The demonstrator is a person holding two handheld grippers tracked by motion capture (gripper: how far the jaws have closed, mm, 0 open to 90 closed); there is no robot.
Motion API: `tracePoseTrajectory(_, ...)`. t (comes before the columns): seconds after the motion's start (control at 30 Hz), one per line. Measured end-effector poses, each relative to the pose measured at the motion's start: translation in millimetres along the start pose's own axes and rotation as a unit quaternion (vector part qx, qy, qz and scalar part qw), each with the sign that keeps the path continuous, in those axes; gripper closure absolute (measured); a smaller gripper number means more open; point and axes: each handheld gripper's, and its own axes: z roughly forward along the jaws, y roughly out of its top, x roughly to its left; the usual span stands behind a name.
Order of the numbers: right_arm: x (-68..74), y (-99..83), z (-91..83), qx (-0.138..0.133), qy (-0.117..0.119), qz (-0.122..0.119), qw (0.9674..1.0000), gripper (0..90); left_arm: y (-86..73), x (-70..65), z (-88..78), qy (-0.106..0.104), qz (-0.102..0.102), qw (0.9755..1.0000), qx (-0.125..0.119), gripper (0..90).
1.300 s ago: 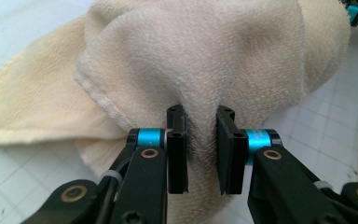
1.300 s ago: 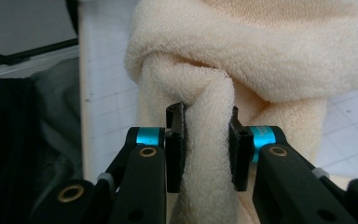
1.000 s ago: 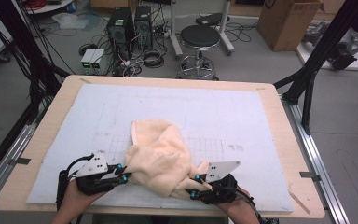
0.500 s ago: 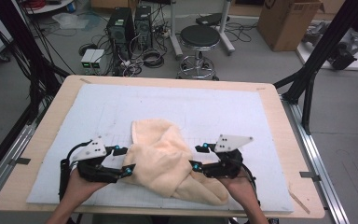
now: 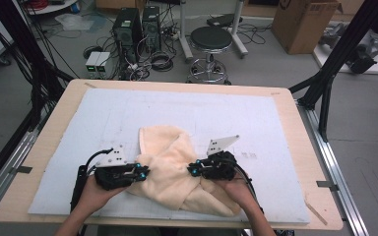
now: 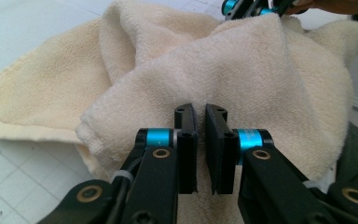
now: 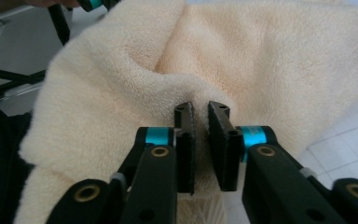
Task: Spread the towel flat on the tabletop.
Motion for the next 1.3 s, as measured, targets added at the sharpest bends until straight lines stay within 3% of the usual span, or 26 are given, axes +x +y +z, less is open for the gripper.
tracePoseTrajectory(0.2,9.6,9.7,-26.0,-0.033,-0.011,-0.009,0.9994,84.1,-8.3,-8.1,-11.8,-0.006,-0.003,1.0,-0.007,84.5)
tracePoseTrajectory(0.33,20.0,13.0,-25.9,-0.022,-0.004,-0.025,0.9994,83.7,-19.5,-12.4,-20.5,-0.013,-0.007,0.9999,-0.004,84.7)
tracePoseTrajectory(0.4,21.7,13.4,-24.9,-0.02,-0.005,-0.034,0.9992,75.1,-23.0,-13.7,-24.1,-0.013,-0.008,0.9999,-0.003,84.7)
tracePoseTrajectory(0.43,20.9,13.5,-25.2,-0.026,-0.018,-0.029,0.9991,65.1,-24.7,-14.5,-25.8,-0.014,-0.009,0.9999,-0.001,84.7)
tracePoseTrajectory(0.5,12.1,12.8,-26.3,-0.04,-0.039,-0.003,0.9985,57.5,-28.1,-15.4,-28.3,-0.013,-0.01,0.9999,0.004,84.8)
tracePoseTrajectory(0.57,5.1,11.9,-22.5,-0.035,-0.059,0.018,0.9975,50.1,-30.7,-17.0,-29.4,-0.015,-0.008,0.9998,0.005,84.8)
tracePoseTrajectory(0.63,-3.2,10.9,-12.7,-0.022,-0.054,0.041,0.9975,44.5,-32.8,-19.4,-30.3,-0.014,-0.006,0.9999,0.007,84.8)
tracePoseTrajectory(0.7,-8.2,10.8,-1.5,-0.01,-0.04,0.052,0.9978,47.5,-33.3,-19.8,-32.2,-0.017,-0.005,0.9998,0.008,84.7)
tracePoseTrajectory(0.8,-8.0,12.5,13.0,0.001,-0.009,0.037,0.9993,65.7,-28.6,-15.4,-40.1,-0.025,-0.013,0.9996,-0.005,80.6)
tracePoseTrajectory(0.9,-1.1,14.8,25.8,0.025,0.015,0.008,0.9995,79.4,-19.1,-6.8,-48.5,-0.016,-0.032,0.999,-0.027,68.5)
tracePoseTrajectory(1.03,12.4,19.4,29.5,0.021,0.036,-0.02,0.9989,82.5,-3.8,3.9,-55.4,-0.008,-0.046,0.9973,-0.056,57.9)
tracePoseTrajectory(1.1,24.5,22.8,32.3,0.026,0.05,-0.048,0.9973,82.6,5.4,7.6,-52.7,-0.004,-0.051,0.9962,-0.07,56.4)
tracePoseTrajectory(1.2,40.3,25.2,36.2,0.033,0.072,-0.083,0.9934,82.6,13.1,9.1,-40.0,-0.003,-0.055,0.9966,-0.062,53.3)
tracePoseTrajectory(1.3,48.3,25.0,37.0,0.043,0.073,-0.1,0.9914,82.3,15.5,5.9,-17.0,-0.004,-0.048,0.9984,-0.028,49.3)
